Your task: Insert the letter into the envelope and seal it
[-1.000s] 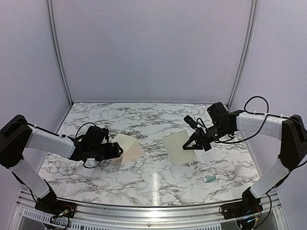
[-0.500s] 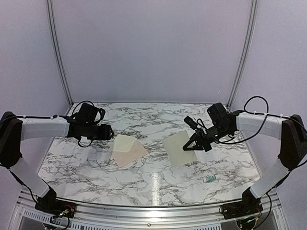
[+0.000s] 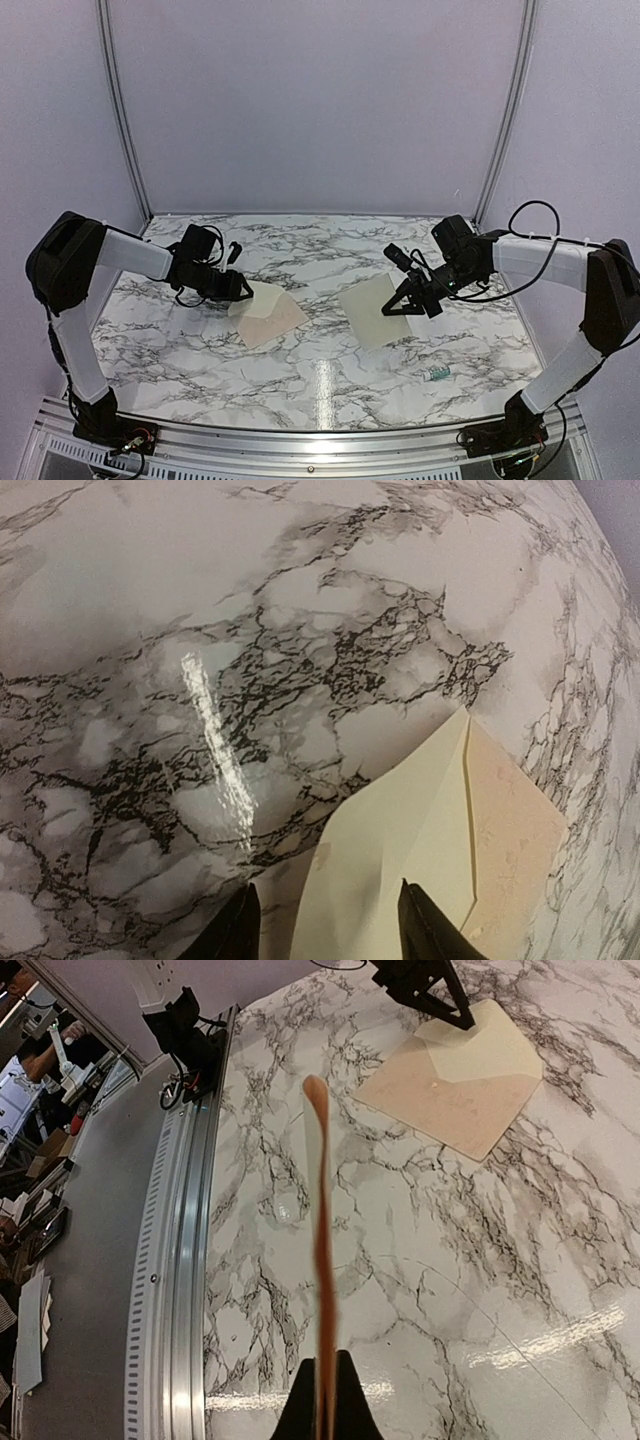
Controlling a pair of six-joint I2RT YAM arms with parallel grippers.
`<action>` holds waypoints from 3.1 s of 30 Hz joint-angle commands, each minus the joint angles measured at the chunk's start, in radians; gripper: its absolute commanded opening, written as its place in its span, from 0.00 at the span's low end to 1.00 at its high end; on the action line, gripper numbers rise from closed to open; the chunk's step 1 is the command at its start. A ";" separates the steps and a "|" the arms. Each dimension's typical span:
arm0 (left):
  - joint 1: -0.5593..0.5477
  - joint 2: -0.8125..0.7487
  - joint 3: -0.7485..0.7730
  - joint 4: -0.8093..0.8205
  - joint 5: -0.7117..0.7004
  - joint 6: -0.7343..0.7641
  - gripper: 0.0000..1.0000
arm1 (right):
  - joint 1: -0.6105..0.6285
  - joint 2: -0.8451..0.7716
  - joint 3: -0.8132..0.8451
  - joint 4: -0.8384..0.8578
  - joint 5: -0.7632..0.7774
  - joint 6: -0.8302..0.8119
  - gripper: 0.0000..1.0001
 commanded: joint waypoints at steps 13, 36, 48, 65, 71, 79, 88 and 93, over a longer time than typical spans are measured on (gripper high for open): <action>0.034 0.073 0.031 0.124 0.159 0.021 0.17 | -0.005 0.005 0.013 -0.014 -0.024 -0.012 0.00; -0.175 -0.317 0.036 0.026 0.394 0.123 0.00 | 0.241 -0.140 0.463 -0.364 0.549 -0.356 0.00; -0.354 -0.341 0.007 0.019 0.473 0.093 0.00 | 0.630 -0.031 0.617 -0.466 0.772 -0.387 0.00; -0.406 -0.327 0.003 -0.017 0.507 0.099 0.00 | 0.705 0.042 0.675 -0.444 0.902 -0.390 0.00; -0.417 -0.327 0.010 -0.021 0.509 0.098 0.00 | 0.706 0.060 0.682 -0.435 0.956 -0.387 0.00; -0.420 -0.327 0.015 -0.027 0.510 0.098 0.00 | 0.708 0.062 0.653 -0.432 0.985 -0.387 0.00; -0.425 -0.313 0.029 -0.027 0.510 0.093 0.00 | 0.732 0.120 0.657 -0.424 1.053 -0.374 0.00; -0.427 -0.318 0.031 -0.027 0.502 0.095 0.00 | 0.734 0.156 0.677 -0.422 1.089 -0.360 0.00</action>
